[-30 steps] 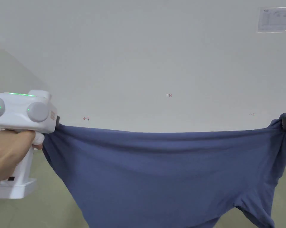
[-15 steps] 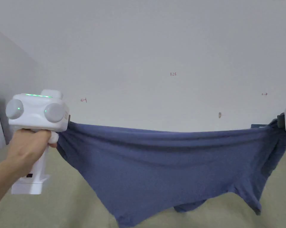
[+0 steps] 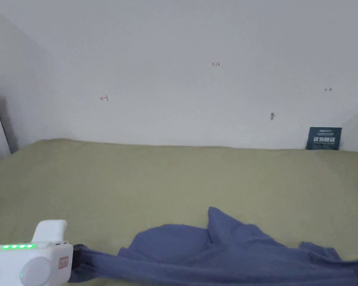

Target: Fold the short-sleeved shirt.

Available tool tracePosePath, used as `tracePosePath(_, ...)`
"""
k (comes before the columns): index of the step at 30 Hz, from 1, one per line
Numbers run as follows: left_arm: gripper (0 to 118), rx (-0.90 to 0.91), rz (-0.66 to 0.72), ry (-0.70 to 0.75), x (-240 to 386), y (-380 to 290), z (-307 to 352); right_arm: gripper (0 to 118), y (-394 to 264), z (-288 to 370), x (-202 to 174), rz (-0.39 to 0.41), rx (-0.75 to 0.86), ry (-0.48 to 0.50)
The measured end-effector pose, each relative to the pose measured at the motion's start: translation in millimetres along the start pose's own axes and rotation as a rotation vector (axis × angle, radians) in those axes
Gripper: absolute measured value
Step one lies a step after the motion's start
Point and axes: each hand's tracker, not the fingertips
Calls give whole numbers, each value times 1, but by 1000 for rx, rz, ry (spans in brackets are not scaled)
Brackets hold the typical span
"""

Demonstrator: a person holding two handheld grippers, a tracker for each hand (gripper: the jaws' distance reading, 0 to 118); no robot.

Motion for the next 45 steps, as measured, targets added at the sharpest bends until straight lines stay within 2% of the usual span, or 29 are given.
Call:
tracePosePath(6,2,-71,9,8,-16,-72,31,0,-72,44,17,-54,-71,13)
tracePosePath(11,2,-99,41,-1,-36,-90,29,0,-98,42,24,-35,-98,1)
tracePosePath(17,2,-129,53,-25,-37,-102,16,0,-109,29,24,-54,-115,-4)
tracePosePath(18,4,-130,65,-38,-39,-102,14,6,-110,32,23,-57,-112,-2)
tracePosePath(19,20,-126,82,-50,-42,-102,13,36,-110,32,23,-60,-112,1)
tracePosePath(20,51,-113,92,-68,-42,-105,14,72,-110,32,23,-65,-112,-2)
tracePosePath(21,88,-107,92,-69,-43,-105,14,107,-107,32,21,-78,-117,1)
tracePosePath(22,110,-106,92,-54,-43,-104,15,116,-107,35,18,-88,-121,8)
tracePosePath(23,110,-80,91,-24,-43,-104,21,111,-106,42,14,-76,-111,59)
tracePosePath(24,110,-34,74,-8,-36,-105,36,109,-100,46,7,-75,-78,35)
tracePosePath(26,107,4,69,11,-32,-104,55,106,-99,60,-7,-20,-33,25)
tracePosePath(27,103,23,75,15,-29,-105,65,92,-98,68,-17,-8,6,22)
tracePosePath(28,82,39,71,11,-26,-107,76,46,-97,76,-27,-7,38,16)
tracePosePath(29,44,49,64,11,-24,-109,83,1,-97,83,-37,-12,61,27)
tracePosePath(30,0,78,53,22,-21,-112,90,0,-102,93,-47,-13,91,42)
tracePosePath(32,0,101,44,83,-24,-120,87,0,-115,105,-68,-31,126,38)
tracePosePath(33,0,71,41,36,-28,-123,83,0,-118,109,-76,-16,111,101)
tracePosePath(34,0,42,50,7,-30,-126,80,0,-121,115,-83,-19,116,102)
tracePosePath(37,0,16,60,-3,-37,-132,66,0,-133,121,-108,59,128,109)
tracePosePath(39,0,-14,60,-13,-40,-131,56,0,-135,122,-117,66,130,115)
tracePosePath(40,2,-38,58,-33,-43,-129,47,0,-137,120,-121,67,118,132)
tracePosePath(41,17,-51,51,-47,-44,-128,40,0,-139,118,-124,64,109,144)
tracePosePath(42,47,-68,31,-52,-45,-126,31,0,-138,116,-126,59,102,146)
tracePosePath(43,99,-80,22,-46,-44,-126,20,0,-140,112,-128,65,87,155)
tracePosePath(44,116,-100,7,-25,-42,-125,13,0,-142,108,-129,72,72,158)
tracePosePath(45,115,-107,-2,-18,-42,-123,5,0,-144,105,-129,68,66,160)
